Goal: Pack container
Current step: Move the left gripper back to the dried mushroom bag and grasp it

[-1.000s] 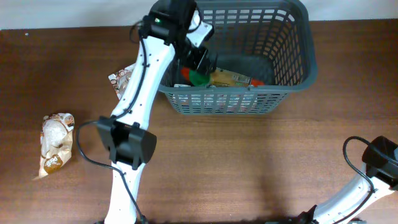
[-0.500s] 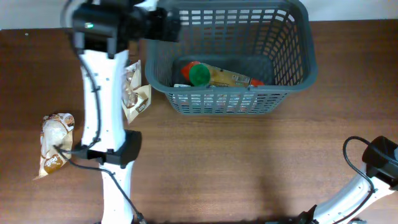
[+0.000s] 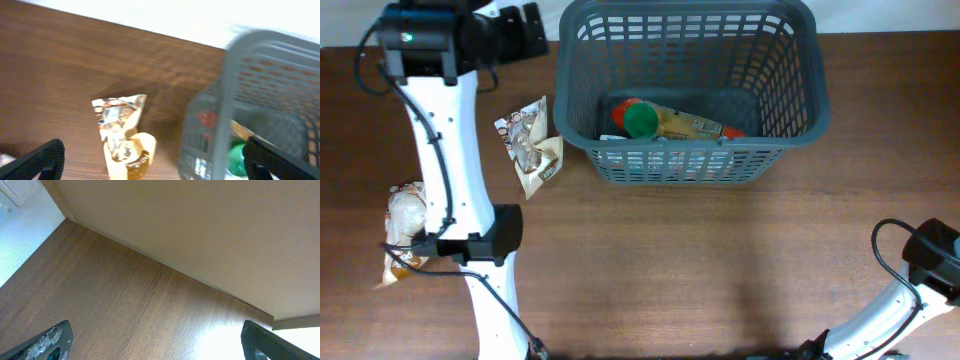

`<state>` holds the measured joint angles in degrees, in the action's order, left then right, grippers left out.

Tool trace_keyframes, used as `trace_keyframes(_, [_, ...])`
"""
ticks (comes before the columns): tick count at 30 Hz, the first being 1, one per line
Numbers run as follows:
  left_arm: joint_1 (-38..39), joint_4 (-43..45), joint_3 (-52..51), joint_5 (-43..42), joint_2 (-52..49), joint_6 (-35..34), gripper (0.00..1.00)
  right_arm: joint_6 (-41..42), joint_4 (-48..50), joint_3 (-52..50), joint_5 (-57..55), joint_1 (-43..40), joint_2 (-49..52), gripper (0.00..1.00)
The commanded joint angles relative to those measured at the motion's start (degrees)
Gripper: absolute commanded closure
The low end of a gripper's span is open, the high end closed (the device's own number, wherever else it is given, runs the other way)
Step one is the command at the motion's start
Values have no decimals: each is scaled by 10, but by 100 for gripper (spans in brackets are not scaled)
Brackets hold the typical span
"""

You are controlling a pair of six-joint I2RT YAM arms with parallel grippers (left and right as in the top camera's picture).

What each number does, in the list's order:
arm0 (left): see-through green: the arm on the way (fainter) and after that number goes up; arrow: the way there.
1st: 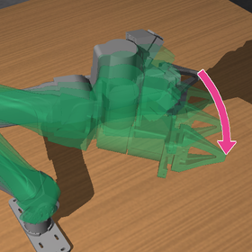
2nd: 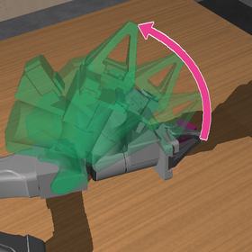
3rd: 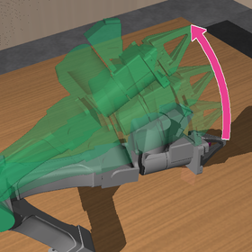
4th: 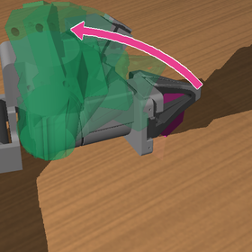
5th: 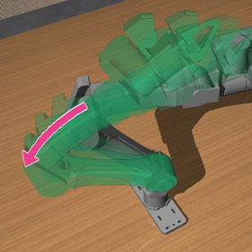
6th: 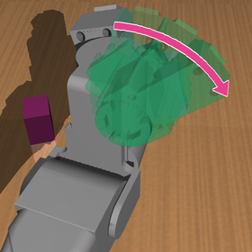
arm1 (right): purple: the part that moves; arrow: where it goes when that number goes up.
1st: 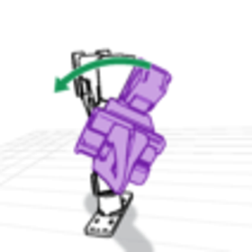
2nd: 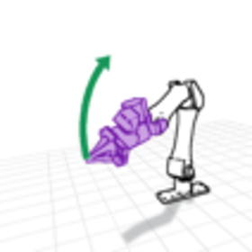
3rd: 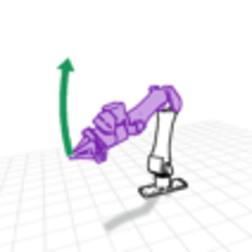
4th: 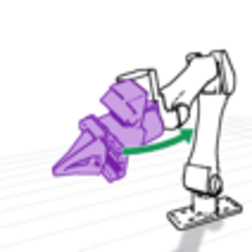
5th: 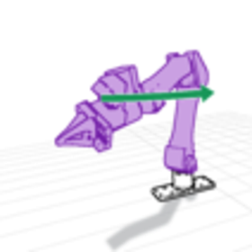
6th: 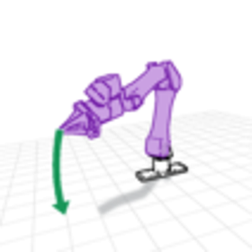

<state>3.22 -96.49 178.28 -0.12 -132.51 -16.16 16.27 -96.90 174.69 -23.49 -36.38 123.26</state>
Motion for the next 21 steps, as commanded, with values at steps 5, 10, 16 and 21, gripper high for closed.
trace_keyframes(5, [-35, -2, -54, 37, 10, -22, 1, 3, 2, -2, -1, 0, -1, 1])
trace_keyframes(10, [-35, -2, -154, 36, 10, -21, 1, 3, 2, -2, -1, 0, -1, 1])
trace_keyframes(16, [-35, 21, -289, 35, 10, -20, 1, 3, 2, -2, -1, 0, -1, 1])
trace_keyframes(21, [-35, 63, -367, 12, 10, -22, 1, 3, 2, -2, -1, 0, -1, 1])
